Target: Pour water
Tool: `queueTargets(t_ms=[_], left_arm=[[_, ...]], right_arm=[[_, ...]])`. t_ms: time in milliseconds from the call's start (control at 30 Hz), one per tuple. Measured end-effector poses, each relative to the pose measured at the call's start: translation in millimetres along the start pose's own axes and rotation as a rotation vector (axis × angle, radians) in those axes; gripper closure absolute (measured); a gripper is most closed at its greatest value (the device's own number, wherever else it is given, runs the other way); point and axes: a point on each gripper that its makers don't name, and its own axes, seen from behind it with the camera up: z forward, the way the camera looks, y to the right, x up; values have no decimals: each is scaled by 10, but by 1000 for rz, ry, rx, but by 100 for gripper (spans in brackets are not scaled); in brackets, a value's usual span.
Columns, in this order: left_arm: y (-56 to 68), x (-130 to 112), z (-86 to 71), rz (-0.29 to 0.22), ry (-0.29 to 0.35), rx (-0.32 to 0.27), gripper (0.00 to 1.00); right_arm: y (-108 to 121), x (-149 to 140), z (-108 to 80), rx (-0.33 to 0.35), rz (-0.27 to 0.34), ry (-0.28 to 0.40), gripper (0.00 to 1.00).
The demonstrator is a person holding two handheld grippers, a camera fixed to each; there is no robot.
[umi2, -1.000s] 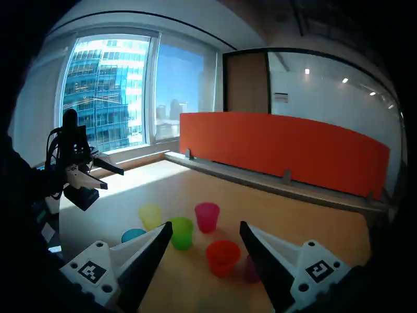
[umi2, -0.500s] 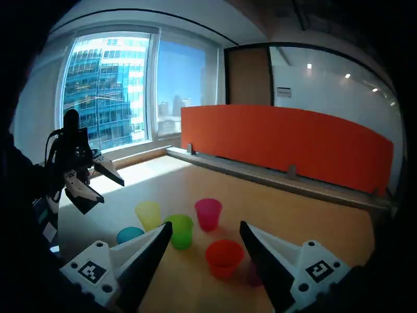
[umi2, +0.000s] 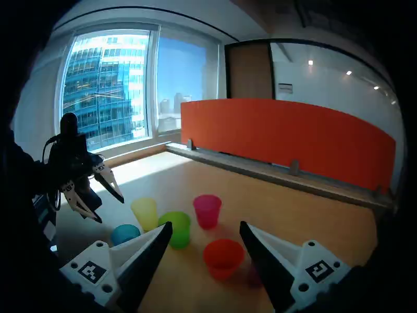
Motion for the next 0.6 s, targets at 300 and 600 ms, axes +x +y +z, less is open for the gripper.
queueTargets(t_ms=[300, 600], left_arm=[[149, -182, 132, 22, -54, -41, 7], [172, -406, 294, 30, -108, -41, 7]], right_arm=[[20, -4, 25, 0, -4, 0, 0], [17, 9, 5, -5, -12, 2, 0]])
